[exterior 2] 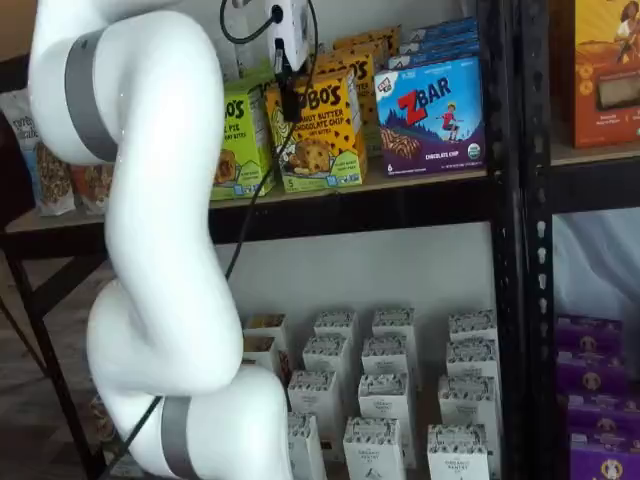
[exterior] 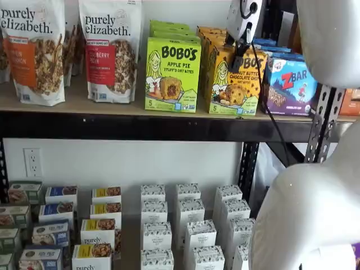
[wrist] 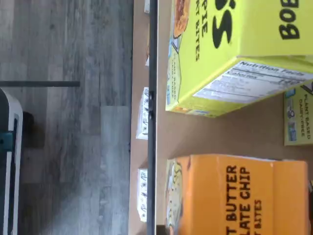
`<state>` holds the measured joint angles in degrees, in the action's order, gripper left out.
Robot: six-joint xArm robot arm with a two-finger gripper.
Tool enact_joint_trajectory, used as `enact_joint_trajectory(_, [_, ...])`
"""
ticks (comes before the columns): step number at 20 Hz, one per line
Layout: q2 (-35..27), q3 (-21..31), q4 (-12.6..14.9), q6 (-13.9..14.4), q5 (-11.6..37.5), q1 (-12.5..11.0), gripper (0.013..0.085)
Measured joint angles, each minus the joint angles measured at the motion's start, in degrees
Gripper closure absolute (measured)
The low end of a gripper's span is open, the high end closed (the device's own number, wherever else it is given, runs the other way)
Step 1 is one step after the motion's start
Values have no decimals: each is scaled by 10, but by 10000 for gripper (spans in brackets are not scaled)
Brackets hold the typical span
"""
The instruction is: Pick up the orange box on the top shelf, the fifth box from the left
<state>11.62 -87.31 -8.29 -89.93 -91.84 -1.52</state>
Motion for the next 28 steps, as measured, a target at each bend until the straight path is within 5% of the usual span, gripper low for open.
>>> enact_joint_trajectory(11, [-2, -4, 1, -1, -3, -1, 450])
enact_joint_trajectory(23, [8, 8, -17, -4, 17, -7, 730])
enact_joint_trajectory(28, [6, 4, -6, -2, 12, -3, 730])
